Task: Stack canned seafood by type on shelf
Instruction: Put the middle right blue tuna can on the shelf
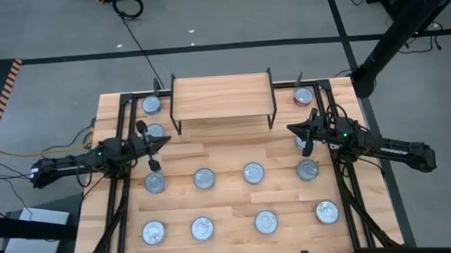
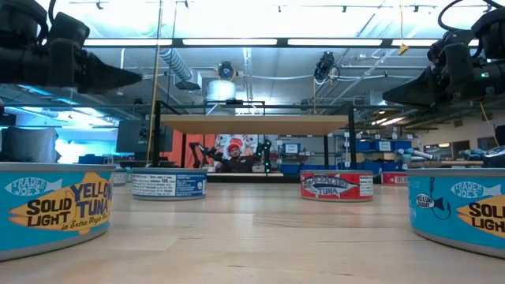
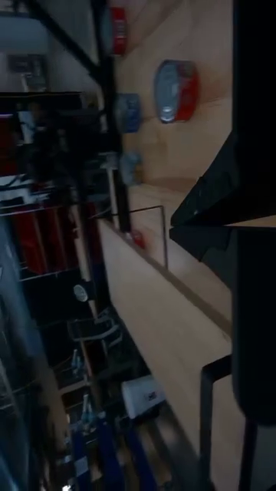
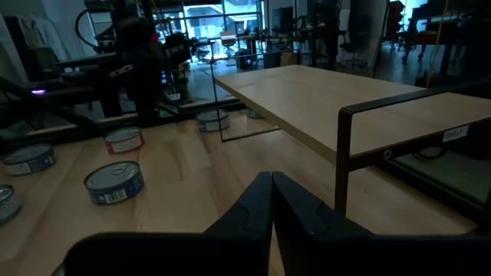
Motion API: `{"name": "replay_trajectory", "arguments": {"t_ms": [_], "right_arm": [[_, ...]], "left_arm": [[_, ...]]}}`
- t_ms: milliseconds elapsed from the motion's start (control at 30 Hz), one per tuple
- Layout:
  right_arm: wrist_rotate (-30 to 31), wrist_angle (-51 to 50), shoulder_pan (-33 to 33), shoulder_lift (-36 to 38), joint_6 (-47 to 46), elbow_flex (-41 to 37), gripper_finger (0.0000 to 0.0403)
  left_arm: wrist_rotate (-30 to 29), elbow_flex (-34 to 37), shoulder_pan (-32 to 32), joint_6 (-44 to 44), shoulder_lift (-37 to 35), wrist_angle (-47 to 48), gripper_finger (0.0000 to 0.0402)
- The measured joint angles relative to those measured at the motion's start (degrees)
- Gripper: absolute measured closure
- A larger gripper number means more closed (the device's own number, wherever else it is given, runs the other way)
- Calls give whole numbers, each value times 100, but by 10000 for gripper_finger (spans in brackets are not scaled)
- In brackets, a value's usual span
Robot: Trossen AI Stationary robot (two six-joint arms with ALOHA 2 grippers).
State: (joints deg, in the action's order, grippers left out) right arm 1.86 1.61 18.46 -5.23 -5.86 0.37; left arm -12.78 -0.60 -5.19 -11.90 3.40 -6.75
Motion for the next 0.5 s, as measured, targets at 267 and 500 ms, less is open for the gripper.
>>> {"name": "replay_trajectory", "arguments": {"t_ms": [267, 500], "right_arm": [[-1, 0, -1, 2, -1, -1, 380], [-1, 0, -1, 2, -1, -1, 380]], "left_arm": [[-2, 0, 0, 1834, 0, -559, 396], [-83, 0, 0, 1874, 0, -614, 396]]}}
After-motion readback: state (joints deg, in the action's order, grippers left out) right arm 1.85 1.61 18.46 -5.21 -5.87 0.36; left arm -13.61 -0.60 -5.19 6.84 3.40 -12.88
